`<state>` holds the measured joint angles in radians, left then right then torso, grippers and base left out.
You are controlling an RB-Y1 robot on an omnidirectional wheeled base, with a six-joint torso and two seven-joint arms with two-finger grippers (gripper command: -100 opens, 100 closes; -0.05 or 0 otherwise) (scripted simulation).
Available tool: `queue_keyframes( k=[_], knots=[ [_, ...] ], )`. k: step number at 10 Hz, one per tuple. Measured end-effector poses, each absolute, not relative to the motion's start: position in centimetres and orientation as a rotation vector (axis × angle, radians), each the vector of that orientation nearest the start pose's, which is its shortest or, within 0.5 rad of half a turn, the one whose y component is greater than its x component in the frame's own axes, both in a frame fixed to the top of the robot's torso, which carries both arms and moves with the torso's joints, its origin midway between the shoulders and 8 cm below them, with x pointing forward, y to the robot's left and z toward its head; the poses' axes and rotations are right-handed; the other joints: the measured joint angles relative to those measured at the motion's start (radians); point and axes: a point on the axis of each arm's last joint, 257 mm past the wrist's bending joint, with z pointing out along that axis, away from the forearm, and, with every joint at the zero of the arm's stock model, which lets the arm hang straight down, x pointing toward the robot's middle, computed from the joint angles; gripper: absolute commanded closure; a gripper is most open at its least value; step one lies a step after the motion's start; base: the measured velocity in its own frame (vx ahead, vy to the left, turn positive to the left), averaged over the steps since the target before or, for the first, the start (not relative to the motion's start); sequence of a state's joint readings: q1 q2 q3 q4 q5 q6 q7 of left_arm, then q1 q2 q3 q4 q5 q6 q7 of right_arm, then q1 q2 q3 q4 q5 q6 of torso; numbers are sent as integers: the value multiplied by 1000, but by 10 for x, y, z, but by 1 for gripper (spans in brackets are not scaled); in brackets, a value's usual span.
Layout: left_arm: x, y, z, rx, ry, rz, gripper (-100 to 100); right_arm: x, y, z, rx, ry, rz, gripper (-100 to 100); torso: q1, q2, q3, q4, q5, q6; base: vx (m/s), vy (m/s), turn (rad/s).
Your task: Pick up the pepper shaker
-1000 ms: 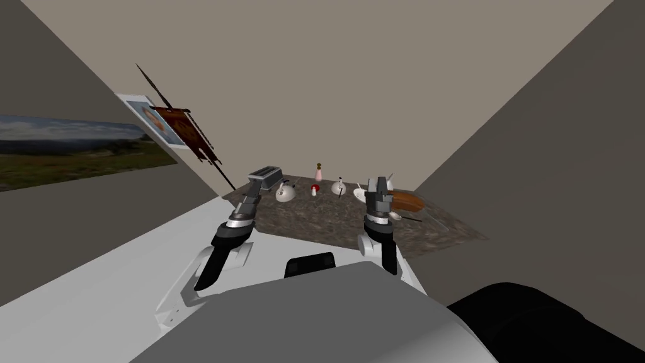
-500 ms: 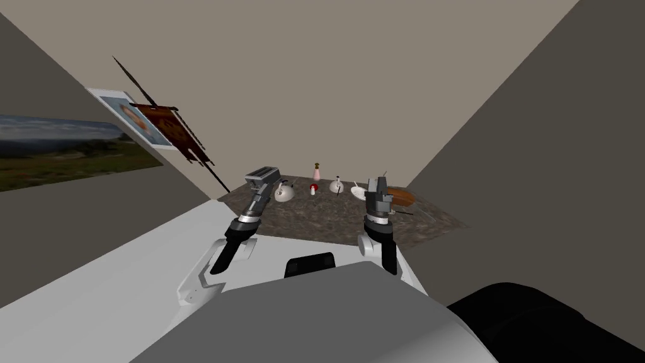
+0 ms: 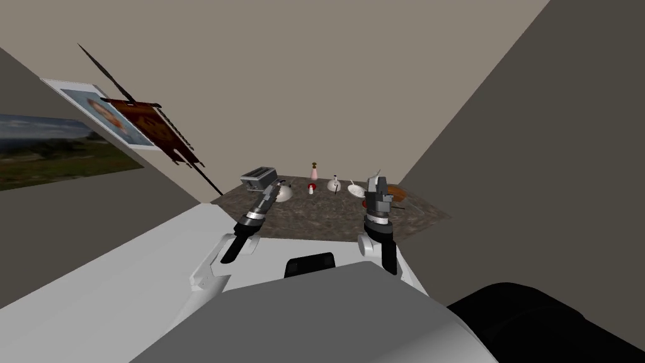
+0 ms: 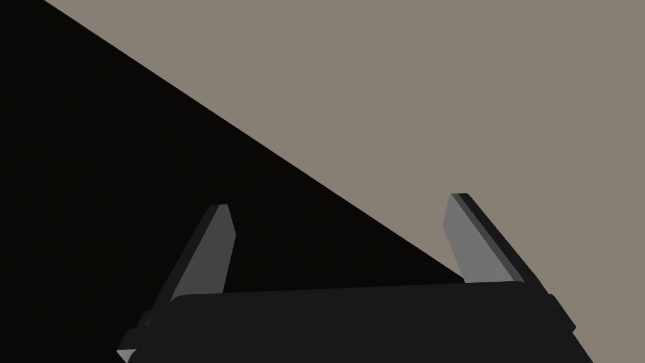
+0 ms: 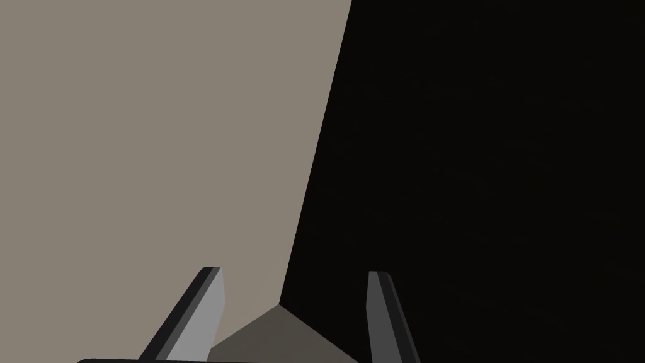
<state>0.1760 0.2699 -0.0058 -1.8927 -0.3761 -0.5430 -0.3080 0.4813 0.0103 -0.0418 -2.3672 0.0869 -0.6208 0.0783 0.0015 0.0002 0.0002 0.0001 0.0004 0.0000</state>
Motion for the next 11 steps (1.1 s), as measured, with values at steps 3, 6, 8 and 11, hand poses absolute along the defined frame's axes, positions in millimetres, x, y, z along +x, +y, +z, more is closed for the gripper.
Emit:
queue_keyframes(
  k=[3, 6, 8, 11],
  knots=[
    [455, 206, -63, -14, 1088, -757, -100, 302, -268, 87, 398, 514, 1182, 0, 0, -1, 0, 0, 0, 0, -10, 16, -108],
    [477, 212, -95, 21, 1168, -662, -100, 302, -268, 87, 398, 514, 1182, 0, 0, -1, 0, 0, 0, 0, -8, 16, -188],
    [489, 214, -110, 30, 1213, -616, -100, 302, -268, 87, 398, 514, 1182, 0, -1, -1, -1, 0, 0, 0, 3, 3, -123],
    [503, 225, -137, 43, 1275, -543, -100, 302, -268, 87, 398, 514, 1182, 0, -2, -2, -1, 0, 0, 0, 15, -1, -172]
  ],
)
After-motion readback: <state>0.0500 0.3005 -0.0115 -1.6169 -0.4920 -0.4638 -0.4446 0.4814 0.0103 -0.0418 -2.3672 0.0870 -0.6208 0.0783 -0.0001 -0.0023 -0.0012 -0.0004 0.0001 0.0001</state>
